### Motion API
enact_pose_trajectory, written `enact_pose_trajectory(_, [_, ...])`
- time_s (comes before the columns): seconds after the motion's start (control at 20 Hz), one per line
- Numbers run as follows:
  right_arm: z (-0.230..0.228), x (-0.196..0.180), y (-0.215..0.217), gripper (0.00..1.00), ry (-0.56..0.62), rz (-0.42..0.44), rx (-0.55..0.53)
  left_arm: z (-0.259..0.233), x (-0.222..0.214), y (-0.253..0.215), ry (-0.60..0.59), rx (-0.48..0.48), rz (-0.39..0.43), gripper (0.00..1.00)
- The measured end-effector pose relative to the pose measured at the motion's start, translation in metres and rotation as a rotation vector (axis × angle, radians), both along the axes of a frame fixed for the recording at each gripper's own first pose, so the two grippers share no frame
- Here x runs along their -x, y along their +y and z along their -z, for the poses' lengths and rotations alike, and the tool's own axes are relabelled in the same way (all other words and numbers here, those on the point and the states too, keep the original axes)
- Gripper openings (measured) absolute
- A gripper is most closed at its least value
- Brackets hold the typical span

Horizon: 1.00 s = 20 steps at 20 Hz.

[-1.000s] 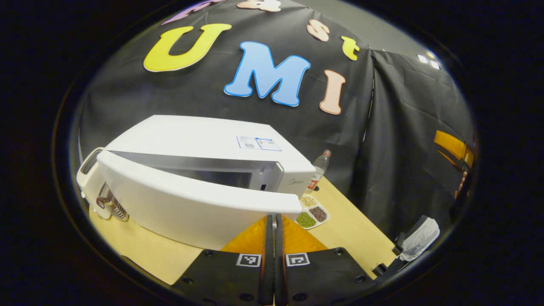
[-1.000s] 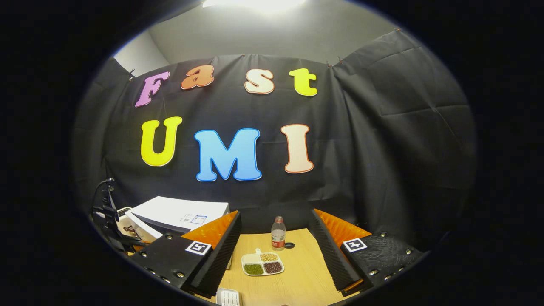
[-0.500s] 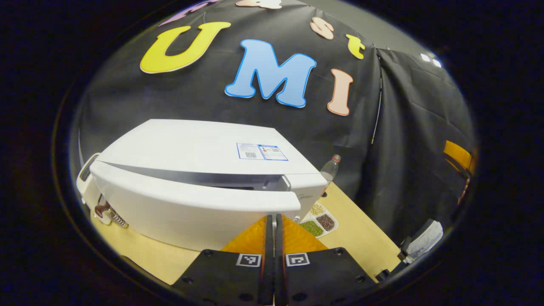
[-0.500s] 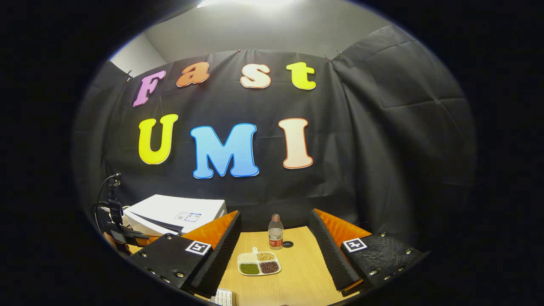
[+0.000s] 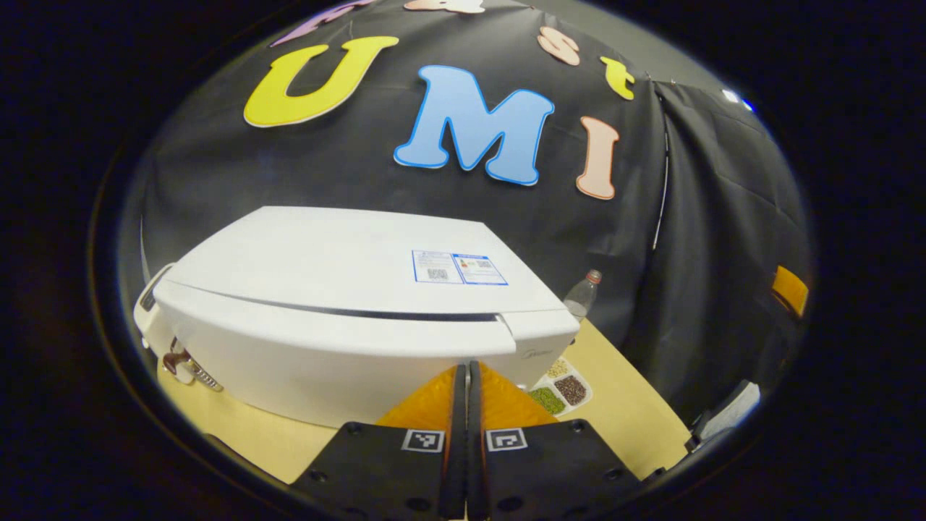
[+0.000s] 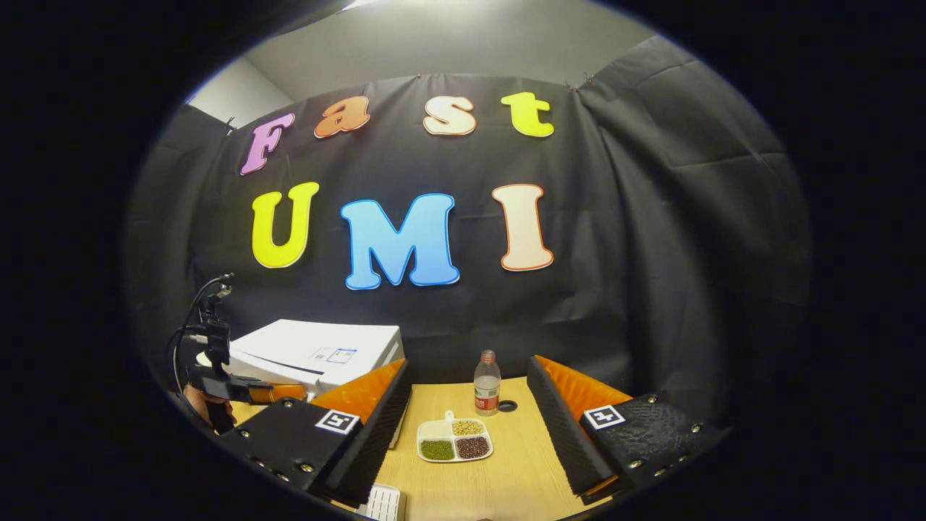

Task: Open the microwave oven with the left hand, put the food in, and close the microwave oven.

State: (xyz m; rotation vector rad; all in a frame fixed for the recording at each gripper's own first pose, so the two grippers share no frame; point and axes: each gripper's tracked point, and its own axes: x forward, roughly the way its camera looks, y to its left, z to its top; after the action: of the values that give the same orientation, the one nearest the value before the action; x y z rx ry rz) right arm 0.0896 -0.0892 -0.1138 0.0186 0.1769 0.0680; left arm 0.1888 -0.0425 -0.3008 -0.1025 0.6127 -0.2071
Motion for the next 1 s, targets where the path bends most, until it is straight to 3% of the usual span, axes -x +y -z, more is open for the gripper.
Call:
enact_pose_trajectory(0.15, [0.0,0.001,-0.009,0.97,0.004,0.008,0.005,-0.003,-0.01,0.001,-0.029,-0.033,-0.005,0.07])
enact_pose_trajectory(0.35, [-0.002,0.002,-0.017,0.97,-0.001,0.014,0.013,0.003,-0.012,0.0,-0.015,0.003,-0.028,0.08])
enact_pose_trajectory(0.55, [-0.004,0.003,-0.007,0.97,-0.004,-0.02,0.013,-0.004,-0.011,0.003,-0.03,-0.027,-0.044,0.07])
enact_pose_trajectory(0.75, [-0.027,0.0,0.008,0.97,-0.044,-0.037,0.0,-0.083,0.001,0.009,-0.173,-0.064,-0.053,0.07])
enact_pose_trajectory(0.9, [-0.06,0.003,0.027,0.97,-0.089,-0.044,-0.021,-0.195,0.027,0.03,-0.368,-0.139,-0.07,0.08])
enact_pose_trajectory(0.95, [-0.069,0.004,0.034,0.97,-0.099,-0.046,-0.024,-0.227,0.037,0.036,-0.431,-0.149,-0.082,0.17])
enact_pose_trajectory(1.0, [-0.079,0.007,0.042,0.97,-0.114,-0.049,-0.027,-0.255,0.047,0.047,-0.479,-0.163,-0.1,0.58])
